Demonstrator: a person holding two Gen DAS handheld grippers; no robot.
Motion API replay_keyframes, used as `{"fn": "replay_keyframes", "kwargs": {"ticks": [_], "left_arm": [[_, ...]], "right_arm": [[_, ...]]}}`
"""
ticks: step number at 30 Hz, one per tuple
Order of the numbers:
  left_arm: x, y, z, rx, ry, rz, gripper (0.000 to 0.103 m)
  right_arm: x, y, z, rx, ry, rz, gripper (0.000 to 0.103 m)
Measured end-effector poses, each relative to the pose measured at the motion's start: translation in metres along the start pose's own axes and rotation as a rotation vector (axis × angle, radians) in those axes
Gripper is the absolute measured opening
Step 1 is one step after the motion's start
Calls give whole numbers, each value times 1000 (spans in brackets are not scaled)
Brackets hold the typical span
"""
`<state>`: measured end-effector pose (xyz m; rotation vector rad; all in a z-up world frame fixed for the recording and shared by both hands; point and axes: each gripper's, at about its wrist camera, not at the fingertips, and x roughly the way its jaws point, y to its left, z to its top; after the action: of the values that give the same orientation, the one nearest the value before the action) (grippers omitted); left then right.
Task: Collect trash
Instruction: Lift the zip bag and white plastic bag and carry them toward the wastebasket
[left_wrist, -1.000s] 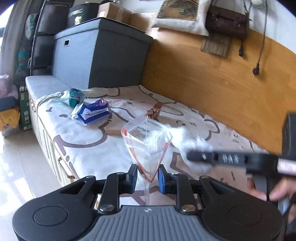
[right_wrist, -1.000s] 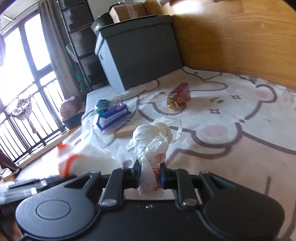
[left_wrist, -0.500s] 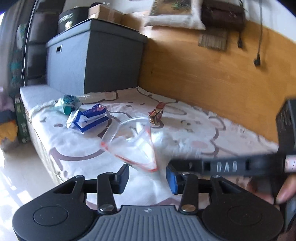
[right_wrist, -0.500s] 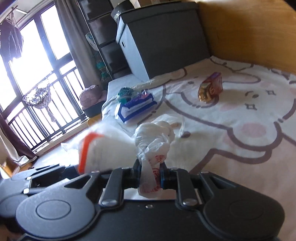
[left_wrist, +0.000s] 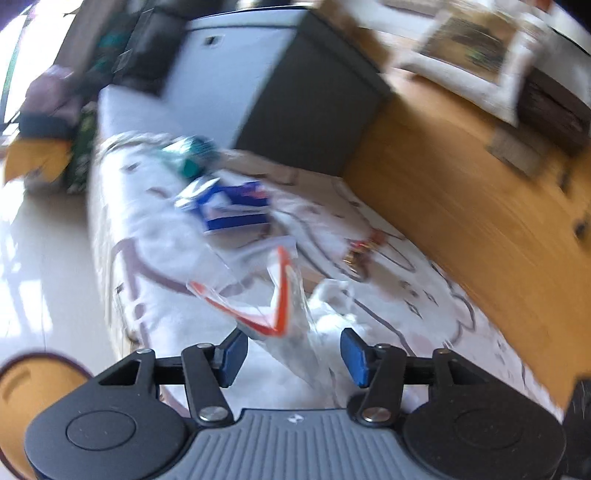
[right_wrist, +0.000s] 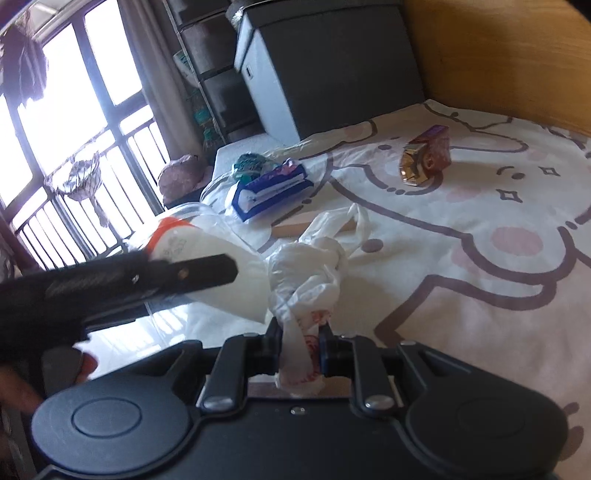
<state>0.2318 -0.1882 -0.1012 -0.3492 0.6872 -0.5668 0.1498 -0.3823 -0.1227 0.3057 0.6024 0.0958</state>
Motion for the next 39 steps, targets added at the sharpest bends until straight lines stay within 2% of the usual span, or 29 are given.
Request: {"fn": "replay_keyframes", "kwargs": {"ticks": [5, 7, 10, 15, 26, 31, 39], "left_arm": [[12, 19, 1, -117, -14, 31, 54], [15, 22, 0, -126, -11, 47, 48], [15, 25, -1, -118, -20, 41, 44], [7, 17, 0, -36, -46, 47, 38], [-44, -1, 8, 226, -115, 141, 31], [-72, 5, 12, 271, -144, 179, 30], [-110, 35, 13, 263, -164, 242, 29]], "right_arm": [[5, 6, -3, -17, 9, 4, 19], [5, 6, -3, -16, 9, 4, 19], [5, 5, -4, -14, 11, 3, 19], [1, 8, 0, -21, 1, -22, 18], [-27, 29, 21, -61, -59, -98, 18], [-33, 48, 26, -82, -69, -123, 18], [-30, 85, 26, -128, -70, -130, 18]]}}
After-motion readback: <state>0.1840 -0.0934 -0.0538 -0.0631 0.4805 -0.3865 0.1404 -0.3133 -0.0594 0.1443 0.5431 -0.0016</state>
